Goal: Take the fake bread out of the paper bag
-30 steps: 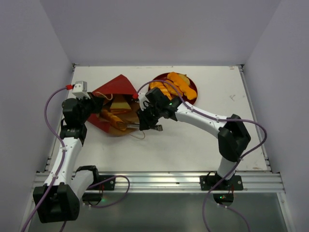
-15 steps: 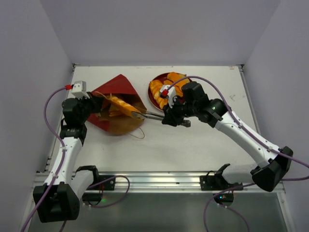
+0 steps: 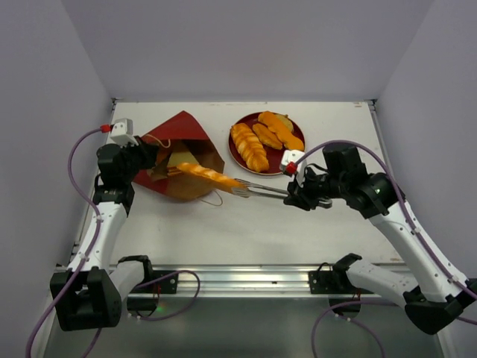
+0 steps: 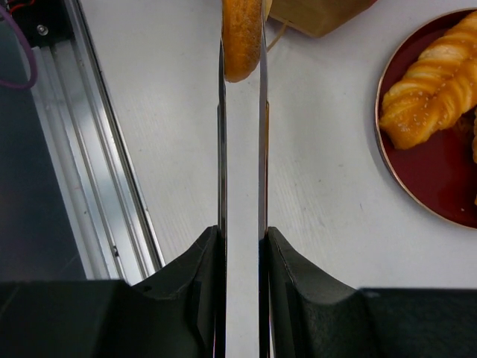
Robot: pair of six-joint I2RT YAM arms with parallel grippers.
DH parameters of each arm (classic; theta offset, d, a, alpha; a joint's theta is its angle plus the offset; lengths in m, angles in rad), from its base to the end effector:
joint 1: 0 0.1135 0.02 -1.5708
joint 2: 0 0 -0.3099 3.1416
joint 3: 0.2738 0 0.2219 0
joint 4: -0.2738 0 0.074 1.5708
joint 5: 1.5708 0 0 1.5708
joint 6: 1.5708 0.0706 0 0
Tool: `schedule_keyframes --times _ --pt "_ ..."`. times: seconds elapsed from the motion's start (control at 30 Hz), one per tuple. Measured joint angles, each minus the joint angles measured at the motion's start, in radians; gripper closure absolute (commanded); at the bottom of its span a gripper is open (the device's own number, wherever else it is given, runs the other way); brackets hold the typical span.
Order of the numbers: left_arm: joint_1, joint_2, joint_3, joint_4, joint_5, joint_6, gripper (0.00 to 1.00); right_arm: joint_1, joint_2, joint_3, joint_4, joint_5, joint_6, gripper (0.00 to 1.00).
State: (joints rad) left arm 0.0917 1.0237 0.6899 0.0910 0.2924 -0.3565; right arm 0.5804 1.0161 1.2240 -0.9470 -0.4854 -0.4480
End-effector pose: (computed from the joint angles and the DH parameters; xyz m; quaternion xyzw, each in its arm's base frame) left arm 0.2187 -0.0003 0.3308 -0.0856 0.7796 -0.1942 0.5892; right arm 0.1109 0.1121 0.3878 -0.5213 0.7254 0.2453 0.3767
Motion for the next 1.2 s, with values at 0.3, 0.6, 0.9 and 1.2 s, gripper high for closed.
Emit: schedule_keyframes --times 0.3,0.6,0.9,1.2 --pt "0.0 0.003 0.0 0.0 -0.018 0.001 0.91 -0.127 -0.101 -0.006 -0.042 0.004 -0.011 1.0" --pt "0.0 -0.008 -0.008 0.0 -0.016 0.001 0.91 -0.202 -0.097 0.079 -0.024 0.084 0.066 1.0" --pt "0.0 -0.041 -0.032 -0.003 -0.004 0.008 0.91 -0.299 0.082 0.07 0.08 0.18 0.173 1.0" --pt "0.0 -0.051 -0.034 -0.004 0.014 0.009 0.91 -0.456 0.287 0.022 0.132 0.067 0.192 1.0"
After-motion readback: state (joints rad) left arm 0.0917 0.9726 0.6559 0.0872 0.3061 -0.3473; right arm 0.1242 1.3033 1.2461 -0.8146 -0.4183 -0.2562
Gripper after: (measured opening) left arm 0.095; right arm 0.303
